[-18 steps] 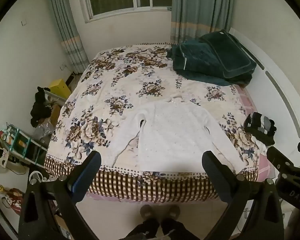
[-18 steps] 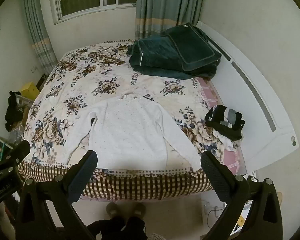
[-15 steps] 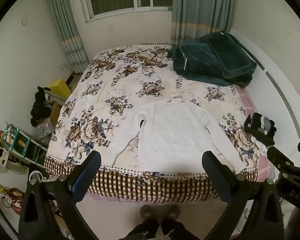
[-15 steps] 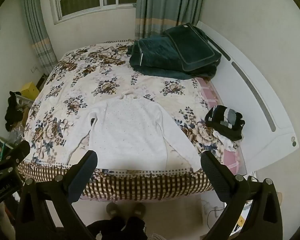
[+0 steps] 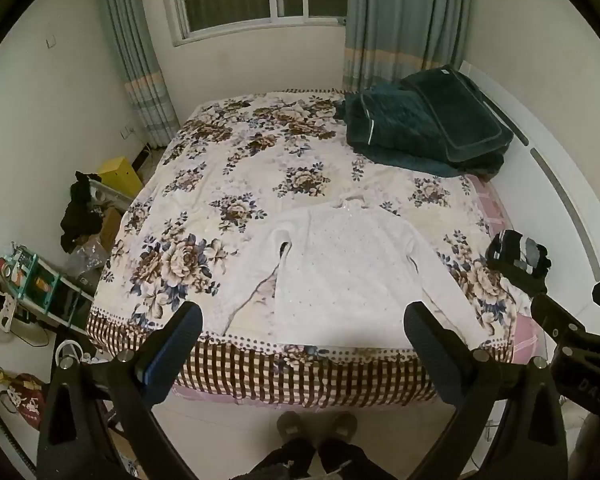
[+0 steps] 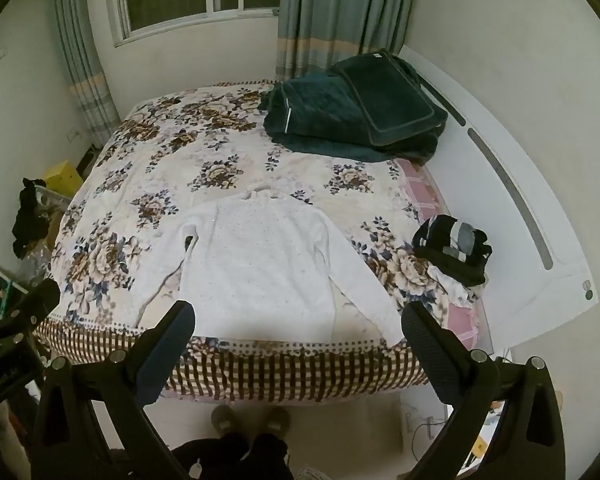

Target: Fold small clothes

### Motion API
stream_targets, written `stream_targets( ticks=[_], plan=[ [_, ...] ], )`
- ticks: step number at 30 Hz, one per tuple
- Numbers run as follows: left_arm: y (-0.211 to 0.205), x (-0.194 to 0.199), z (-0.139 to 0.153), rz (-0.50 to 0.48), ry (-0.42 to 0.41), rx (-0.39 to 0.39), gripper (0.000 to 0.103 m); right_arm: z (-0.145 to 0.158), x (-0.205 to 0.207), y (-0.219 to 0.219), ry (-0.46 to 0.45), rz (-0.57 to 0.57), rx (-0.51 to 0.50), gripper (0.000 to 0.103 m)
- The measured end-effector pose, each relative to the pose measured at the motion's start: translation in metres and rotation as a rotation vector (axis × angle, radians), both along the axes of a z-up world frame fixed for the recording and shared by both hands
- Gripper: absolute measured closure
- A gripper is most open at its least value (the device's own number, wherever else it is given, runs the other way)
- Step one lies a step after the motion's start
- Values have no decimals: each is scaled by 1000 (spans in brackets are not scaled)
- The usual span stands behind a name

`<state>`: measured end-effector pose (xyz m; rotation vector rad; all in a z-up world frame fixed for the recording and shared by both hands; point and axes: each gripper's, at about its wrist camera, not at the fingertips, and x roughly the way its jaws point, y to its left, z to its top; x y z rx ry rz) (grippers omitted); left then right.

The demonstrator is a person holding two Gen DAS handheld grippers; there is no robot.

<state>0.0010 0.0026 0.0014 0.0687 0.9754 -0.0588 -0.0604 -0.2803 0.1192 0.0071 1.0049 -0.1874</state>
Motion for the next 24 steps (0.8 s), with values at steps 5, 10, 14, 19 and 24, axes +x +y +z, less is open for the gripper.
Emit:
stream_targets(
  ticks=[5,10,14,19,24],
  plan=[
    [-7,3,7,-1,-6,2,0,1,-3,3,-2,0,-1,0],
    [-18,8,11,-10,-9,8,0,7,-3,4,-5,3,-1,0],
    [-9,1,2,-2,-10,-3,0,14,2,1,-7,5,2,0],
    [-12,3,2,4,-9,-2,0,20,1,0,-10,7,1,0],
    [-6,-2,1,1,-14,-8,0,25,1,0,-15,8,3,0]
  ],
)
